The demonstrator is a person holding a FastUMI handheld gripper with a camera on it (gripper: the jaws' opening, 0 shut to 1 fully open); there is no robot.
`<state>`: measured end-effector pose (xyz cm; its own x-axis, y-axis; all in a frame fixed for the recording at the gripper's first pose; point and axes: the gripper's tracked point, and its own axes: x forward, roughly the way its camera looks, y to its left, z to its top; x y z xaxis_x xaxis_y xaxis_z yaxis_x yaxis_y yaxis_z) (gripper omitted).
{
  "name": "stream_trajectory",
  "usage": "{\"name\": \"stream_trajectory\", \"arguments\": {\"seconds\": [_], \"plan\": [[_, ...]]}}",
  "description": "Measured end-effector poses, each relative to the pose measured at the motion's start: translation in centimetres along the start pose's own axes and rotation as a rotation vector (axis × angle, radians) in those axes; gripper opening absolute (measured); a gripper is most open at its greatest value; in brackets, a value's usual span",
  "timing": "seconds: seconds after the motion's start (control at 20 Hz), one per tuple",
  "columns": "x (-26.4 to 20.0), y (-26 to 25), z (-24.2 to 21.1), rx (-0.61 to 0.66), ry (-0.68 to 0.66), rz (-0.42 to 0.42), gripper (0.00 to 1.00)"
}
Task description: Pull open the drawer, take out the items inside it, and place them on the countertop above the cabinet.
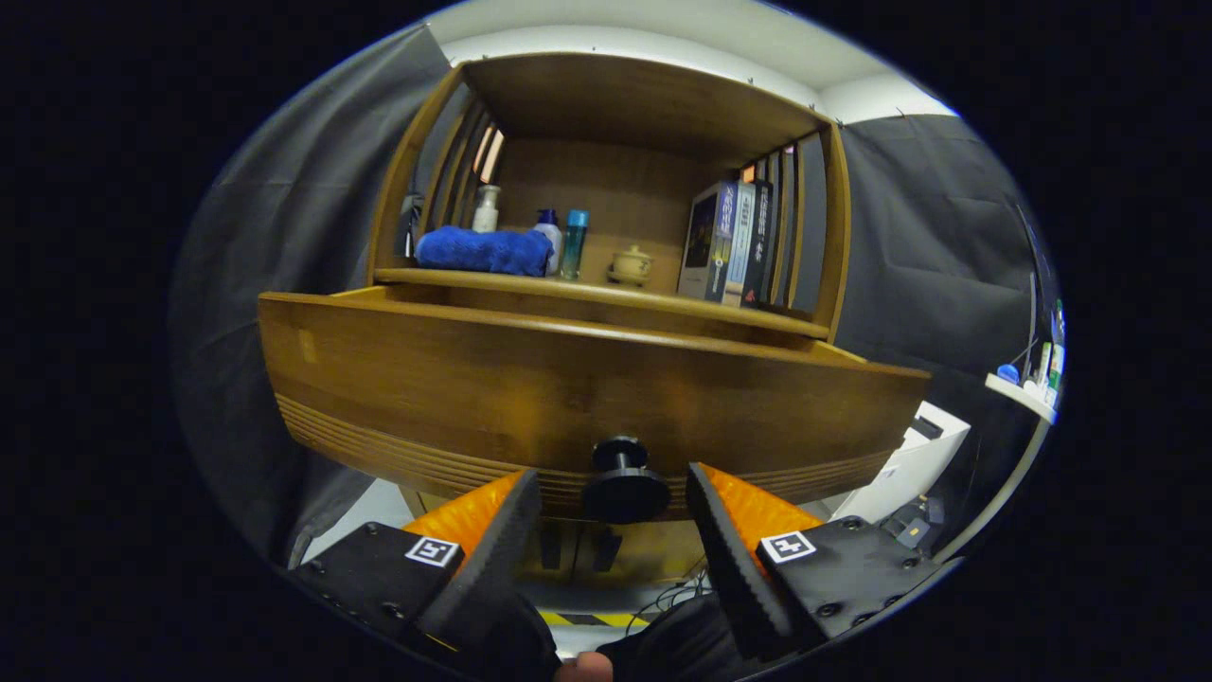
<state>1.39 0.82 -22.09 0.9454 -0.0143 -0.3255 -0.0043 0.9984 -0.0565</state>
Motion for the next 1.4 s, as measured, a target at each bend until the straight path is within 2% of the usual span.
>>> {"name": "stream_trajectory", "arguments": {"seconds": [0.1,0.25,0.35,0.55,0.6,0.7,0.75,0.85,0.95,1.05,1.2,1.4], "plan": [[-2.2,-0.7,4.5,-0.030,-0.126,-0.028,0.99],[-5.4,-1.1,13.7,-0.075,-0.355,-0.060,0.98],[-6.4,-1.6,18.8,-0.113,-0.439,-0.085,0.98],[-6.7,-2.4,24.6,-0.187,-0.345,-0.175,0.99],[-5.7,-2.1,26.2,-0.191,-0.319,-0.179,0.99],[-2.6,-0.9,29.0,-0.158,-0.269,-0.135,0.99],[-0.6,-1.0,29.1,-0.122,-0.221,-0.134,0.99],[3.6,-3.6,27.3,-0.037,-0.055,-0.190,0.99],[5.4,-5.2,22.8,0.011,0.179,-0.230,0.99],[7.6,-6.3,18.7,0.049,0.352,-0.238,0.99],[11.3,-6.1,12.6,0.123,0.511,-0.208,0.98],[14.1,-4.4,8.8,0.123,0.631,-0.115,0.98]]}}
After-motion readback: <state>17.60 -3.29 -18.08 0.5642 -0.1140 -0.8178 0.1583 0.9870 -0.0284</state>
